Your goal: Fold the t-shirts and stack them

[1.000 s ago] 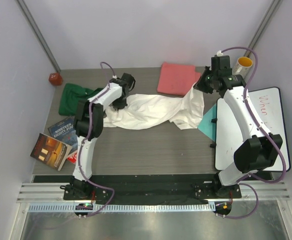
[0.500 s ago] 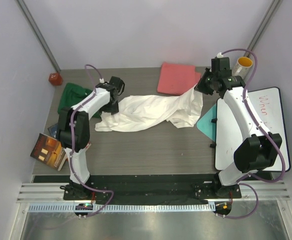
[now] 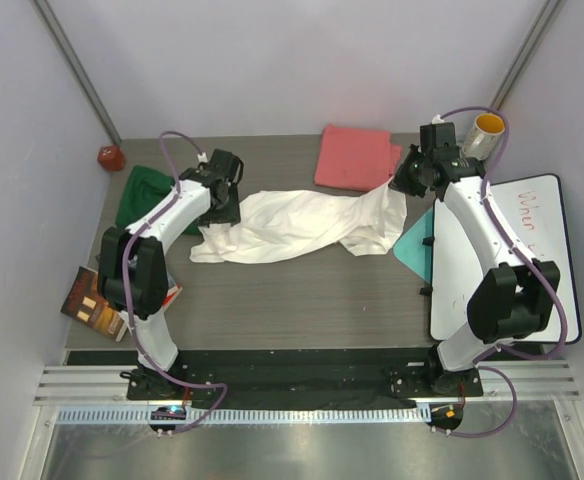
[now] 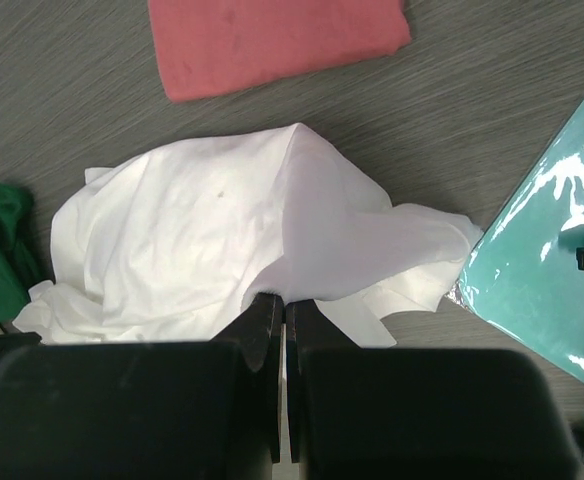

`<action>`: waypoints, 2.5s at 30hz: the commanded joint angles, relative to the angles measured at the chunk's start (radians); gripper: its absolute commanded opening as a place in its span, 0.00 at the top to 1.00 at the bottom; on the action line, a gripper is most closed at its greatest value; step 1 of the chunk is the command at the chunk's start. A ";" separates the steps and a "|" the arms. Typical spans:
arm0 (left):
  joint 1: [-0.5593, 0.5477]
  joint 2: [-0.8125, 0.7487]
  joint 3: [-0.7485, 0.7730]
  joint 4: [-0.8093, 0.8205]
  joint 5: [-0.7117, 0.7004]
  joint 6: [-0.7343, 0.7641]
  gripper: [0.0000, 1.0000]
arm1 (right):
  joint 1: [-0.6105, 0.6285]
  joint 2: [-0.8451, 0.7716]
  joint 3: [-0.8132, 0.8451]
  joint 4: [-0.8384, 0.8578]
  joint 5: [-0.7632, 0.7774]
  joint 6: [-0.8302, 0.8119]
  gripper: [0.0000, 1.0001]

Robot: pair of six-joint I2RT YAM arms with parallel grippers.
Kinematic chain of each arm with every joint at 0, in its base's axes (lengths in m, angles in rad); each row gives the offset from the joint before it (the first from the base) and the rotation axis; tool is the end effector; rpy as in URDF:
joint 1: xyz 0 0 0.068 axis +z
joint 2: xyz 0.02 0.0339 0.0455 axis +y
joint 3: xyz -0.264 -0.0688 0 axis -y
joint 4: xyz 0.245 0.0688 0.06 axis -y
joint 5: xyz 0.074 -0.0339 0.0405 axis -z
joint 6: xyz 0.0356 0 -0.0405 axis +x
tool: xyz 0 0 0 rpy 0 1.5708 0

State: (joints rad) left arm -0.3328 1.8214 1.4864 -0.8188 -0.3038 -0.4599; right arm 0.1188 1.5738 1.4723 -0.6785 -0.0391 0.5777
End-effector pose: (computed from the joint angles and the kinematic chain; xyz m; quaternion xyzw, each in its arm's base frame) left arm 0.3629 -0.1142 0.2467 -0.0927 0.9631 0.0576 0.2459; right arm 0.3459 0.0427 0.3353 0.2025 0.9002 0.1484 0.3558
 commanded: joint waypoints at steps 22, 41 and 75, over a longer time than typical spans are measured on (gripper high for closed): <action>-0.012 -0.059 -0.212 0.141 0.137 0.053 0.44 | -0.048 0.012 0.002 0.053 0.018 -0.006 0.99; -0.012 0.027 -0.201 0.124 0.129 0.059 0.65 | -0.056 0.006 -0.021 0.057 0.021 0.010 0.99; 0.032 -0.189 0.051 -0.014 -0.002 -0.160 1.00 | -0.139 0.175 -0.035 0.158 0.053 0.028 0.99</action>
State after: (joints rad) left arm -0.3176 1.5608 1.5032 -0.8253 -0.2874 -0.6006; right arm -0.0219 1.5997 1.4094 -0.5835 0.0132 0.5968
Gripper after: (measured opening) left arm 0.006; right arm 0.030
